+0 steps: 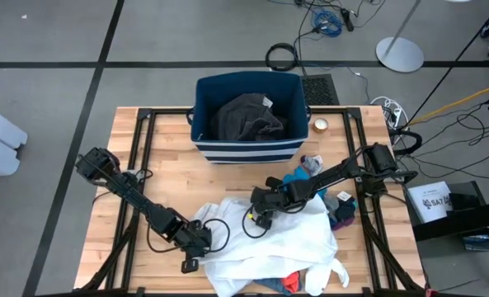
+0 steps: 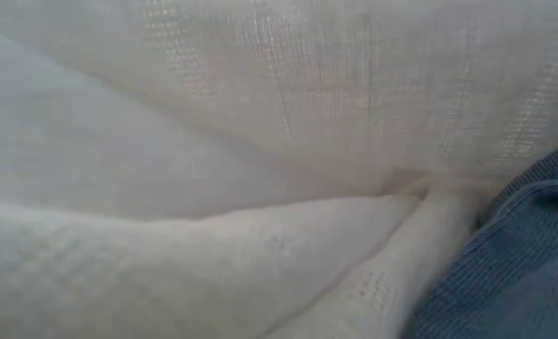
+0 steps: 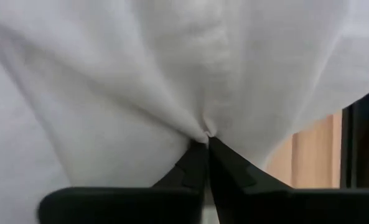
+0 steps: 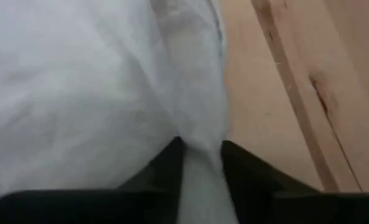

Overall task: Sort clothes
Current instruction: Put the white polo shirt into the blue laundry organizer

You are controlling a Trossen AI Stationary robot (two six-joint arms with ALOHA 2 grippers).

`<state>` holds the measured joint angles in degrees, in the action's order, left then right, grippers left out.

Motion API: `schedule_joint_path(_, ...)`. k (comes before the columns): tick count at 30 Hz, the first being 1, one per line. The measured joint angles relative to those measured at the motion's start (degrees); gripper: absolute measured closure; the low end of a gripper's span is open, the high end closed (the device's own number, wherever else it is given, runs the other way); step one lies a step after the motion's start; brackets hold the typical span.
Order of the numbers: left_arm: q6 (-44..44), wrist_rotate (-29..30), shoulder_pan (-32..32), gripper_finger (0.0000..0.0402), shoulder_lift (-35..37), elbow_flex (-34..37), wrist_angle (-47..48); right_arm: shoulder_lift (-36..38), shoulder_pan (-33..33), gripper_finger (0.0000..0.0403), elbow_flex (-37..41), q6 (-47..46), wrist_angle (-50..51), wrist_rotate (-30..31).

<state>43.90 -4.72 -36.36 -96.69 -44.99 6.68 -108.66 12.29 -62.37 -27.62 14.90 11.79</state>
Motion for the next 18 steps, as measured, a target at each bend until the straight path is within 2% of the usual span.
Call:
schedule_joint_path(2,-2.5,0.7,0.1,0.0364,0.0,0.0,-1.8,0.1,0.1,0.0371,0.0,0.3,0.3,0.1)
schedule_joint_path(4,-4.3,0.7,0.1,0.0352,0.4,0.1,-2.2,0.7,0.2,0.0392,0.0,0.7,1.5,0.1)
schedule_joint_path(8,-5.4,0.8,0.5,0.0334,4.3,0.2,1.9,4.4,1.3,0.0400,0.0,-0.2,5.0,2.5)
schedule_joint_path(12,-4.9,1.4,1.0,0.0328,11.3,0.2,12.1,9.7,4.1,0.0402,0.0,-2.5,11.6,7.5)
schedule_joint_path(16,-3.9,5.0,1.1,0.0327,19.5,0.1,19.5,14.5,7.7,0.0402,0.0,-6.7,17.6,8.3)
schedule_joint_path(18,-4.0,8.9,1.1,0.0327,23.2,0.1,20.8,16.1,9.9,0.0402,0.0,-8.0,18.5,9.5)
